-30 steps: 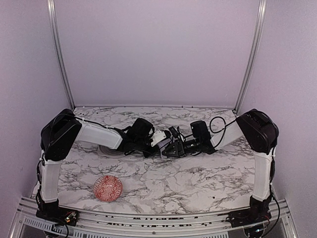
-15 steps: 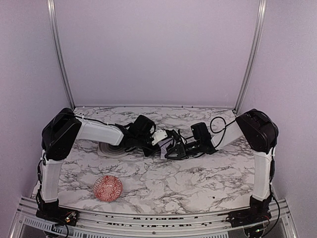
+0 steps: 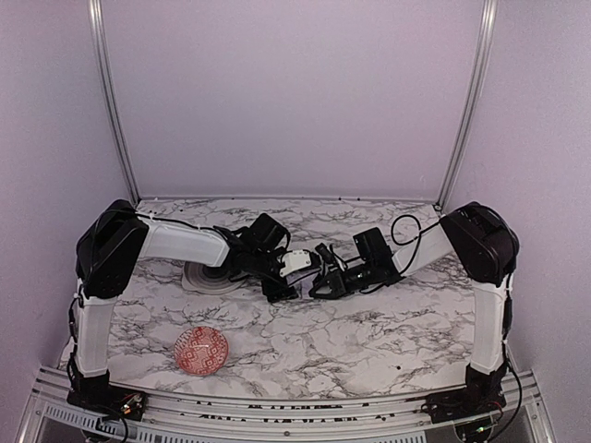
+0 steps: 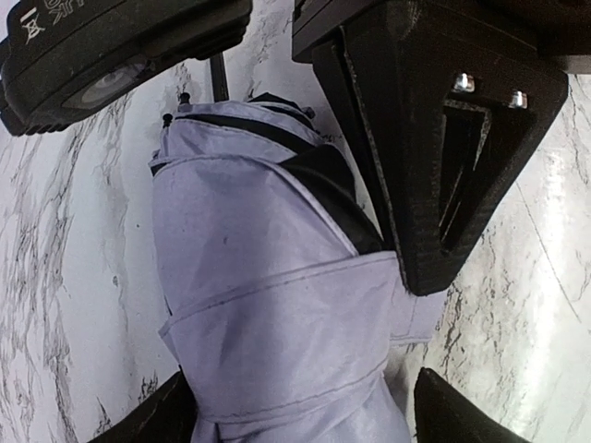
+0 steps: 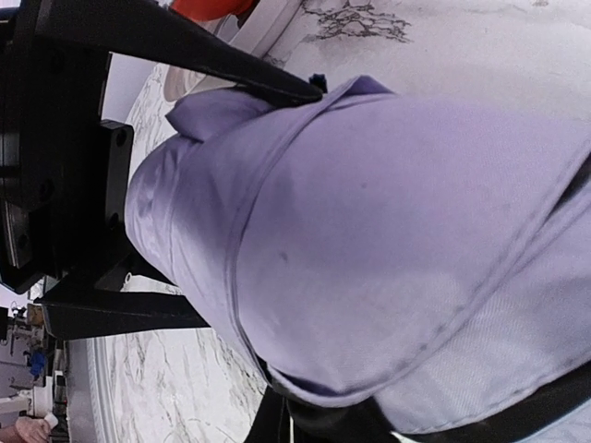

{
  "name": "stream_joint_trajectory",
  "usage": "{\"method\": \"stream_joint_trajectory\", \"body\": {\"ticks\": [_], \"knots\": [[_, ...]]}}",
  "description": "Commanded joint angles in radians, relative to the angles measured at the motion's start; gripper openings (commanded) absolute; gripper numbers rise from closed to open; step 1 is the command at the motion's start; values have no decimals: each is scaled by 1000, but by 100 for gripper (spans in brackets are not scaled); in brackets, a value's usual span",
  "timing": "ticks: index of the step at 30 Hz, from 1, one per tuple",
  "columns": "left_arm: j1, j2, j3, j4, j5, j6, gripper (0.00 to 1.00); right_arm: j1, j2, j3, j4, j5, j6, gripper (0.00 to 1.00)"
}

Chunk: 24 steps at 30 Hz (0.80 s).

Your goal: Put away the umbrella

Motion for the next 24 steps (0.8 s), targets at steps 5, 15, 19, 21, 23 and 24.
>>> {"method": "stream_joint_trajectory", "body": {"ticks": [5, 15, 19, 21, 23, 24], "knots": [[9, -17, 2, -169, 31, 45, 81, 2, -16, 26, -64, 45, -68, 0], [29, 17, 32, -188, 74, -62, 16, 10, -45, 32, -70, 10, -108, 0], [42, 47, 56, -214, 98, -110, 0, 17, -105, 13, -47, -26, -141, 0], [52, 60, 73, -218, 110, -154, 0, 17, -137, -3, -23, -32, -139, 0], [72, 73, 100, -218, 141, -218, 0, 25, -161, -11, -16, -30, -139, 0], [81, 81, 115, -217, 155, -254, 0, 30, -171, -12, -19, -29, -144, 0]]}}
